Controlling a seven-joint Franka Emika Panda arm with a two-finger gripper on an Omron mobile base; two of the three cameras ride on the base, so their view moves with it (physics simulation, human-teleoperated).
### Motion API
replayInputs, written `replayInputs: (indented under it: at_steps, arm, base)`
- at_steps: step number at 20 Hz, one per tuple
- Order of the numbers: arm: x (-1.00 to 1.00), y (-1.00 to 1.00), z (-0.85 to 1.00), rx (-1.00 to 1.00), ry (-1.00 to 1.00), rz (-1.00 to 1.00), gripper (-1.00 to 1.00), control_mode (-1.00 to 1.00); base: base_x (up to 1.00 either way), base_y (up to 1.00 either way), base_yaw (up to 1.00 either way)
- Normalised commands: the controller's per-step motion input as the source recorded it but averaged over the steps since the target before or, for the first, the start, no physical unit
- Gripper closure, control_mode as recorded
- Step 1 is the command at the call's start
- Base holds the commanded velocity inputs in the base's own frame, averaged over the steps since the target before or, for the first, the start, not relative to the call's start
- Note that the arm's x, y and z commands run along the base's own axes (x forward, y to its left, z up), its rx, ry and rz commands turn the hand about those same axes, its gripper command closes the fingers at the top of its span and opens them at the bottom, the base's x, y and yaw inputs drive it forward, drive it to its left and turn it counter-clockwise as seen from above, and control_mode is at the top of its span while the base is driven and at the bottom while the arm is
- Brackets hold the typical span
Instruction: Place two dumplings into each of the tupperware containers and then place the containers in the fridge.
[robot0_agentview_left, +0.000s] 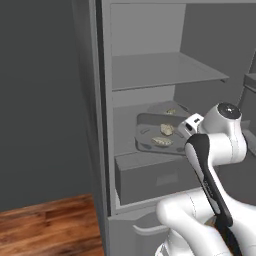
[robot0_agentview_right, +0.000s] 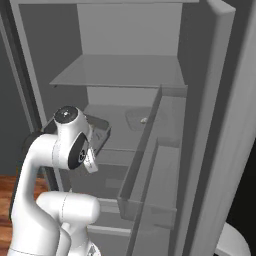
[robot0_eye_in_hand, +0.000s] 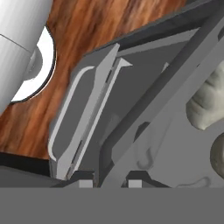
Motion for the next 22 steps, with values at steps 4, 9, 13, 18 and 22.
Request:
replayInputs:
  at_steps: [4,9,13,18,22]
  arm:
    - [0.58,0.01,-0.11,0.02,0.0,-0.13,1.0,-1.0]
    - [0.64,0.0,-0.3,0.07,0.0,-0.12,1.0,-1.0]
    - [0.82,0.0,-0.34,0.07,0.0,-0.01,1.0,-1.0]
    - [0.89,0.03,-0.32,0.0,0.05,0.0,1.0,-1.0]
    - [0.79,0.14,-0.33,0.0,0.08,0.0,1.0,-1.0]
  base:
    - [0.0,0.0,0.0]
    - [0.0,0.0,0.0]
    - [0.0,0.0,0.0]
    - [0.0,0.0,0.0]
    - [0.0,0.0,0.0]
